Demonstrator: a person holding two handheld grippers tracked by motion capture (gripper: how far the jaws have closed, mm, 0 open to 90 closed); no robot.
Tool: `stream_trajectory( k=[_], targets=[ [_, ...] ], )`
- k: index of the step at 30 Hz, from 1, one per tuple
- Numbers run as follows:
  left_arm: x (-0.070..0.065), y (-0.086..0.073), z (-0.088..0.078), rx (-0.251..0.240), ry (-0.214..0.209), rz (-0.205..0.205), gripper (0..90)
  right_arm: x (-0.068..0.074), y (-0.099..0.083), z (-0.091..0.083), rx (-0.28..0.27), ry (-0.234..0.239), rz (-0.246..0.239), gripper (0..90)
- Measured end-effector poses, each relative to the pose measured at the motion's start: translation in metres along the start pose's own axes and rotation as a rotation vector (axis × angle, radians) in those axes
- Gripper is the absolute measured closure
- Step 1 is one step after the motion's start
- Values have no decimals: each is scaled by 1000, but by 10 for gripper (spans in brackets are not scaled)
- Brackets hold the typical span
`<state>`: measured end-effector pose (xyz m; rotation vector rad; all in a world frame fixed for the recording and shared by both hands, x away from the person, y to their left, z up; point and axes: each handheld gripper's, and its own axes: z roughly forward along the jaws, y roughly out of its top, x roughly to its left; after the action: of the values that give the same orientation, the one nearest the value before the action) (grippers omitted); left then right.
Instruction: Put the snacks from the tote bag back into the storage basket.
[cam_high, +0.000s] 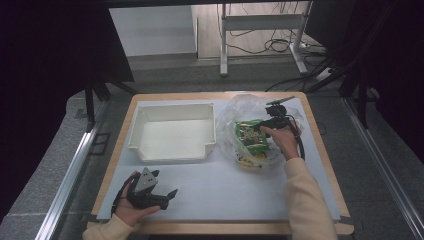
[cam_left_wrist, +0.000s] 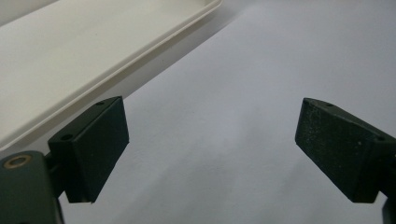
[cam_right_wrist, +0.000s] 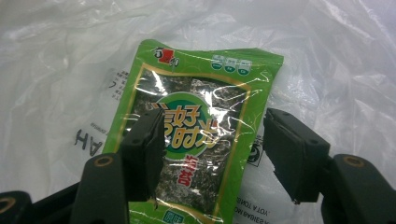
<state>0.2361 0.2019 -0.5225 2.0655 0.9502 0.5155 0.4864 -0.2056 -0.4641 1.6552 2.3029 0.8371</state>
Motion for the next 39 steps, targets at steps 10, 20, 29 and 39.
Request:
stream_trajectory(
  k=[10, 20, 29, 39],
  targets=[
    [0, 0, -1, -3, -3, -2, 97, -1, 0, 8, 33, -44, 3, 455],
    [0, 0, -1, -3, -4, -2, 97, -7, -2, 16, 64, -42, 38, 609],
    [0, 0, -2, -7, -3, -4, 97, -8, -3, 23, 121, -75, 45, 677],
    [0, 0, -3, -10, -2, -3, 98, -1, -4, 28, 151, -113, 93, 815]
  ],
)
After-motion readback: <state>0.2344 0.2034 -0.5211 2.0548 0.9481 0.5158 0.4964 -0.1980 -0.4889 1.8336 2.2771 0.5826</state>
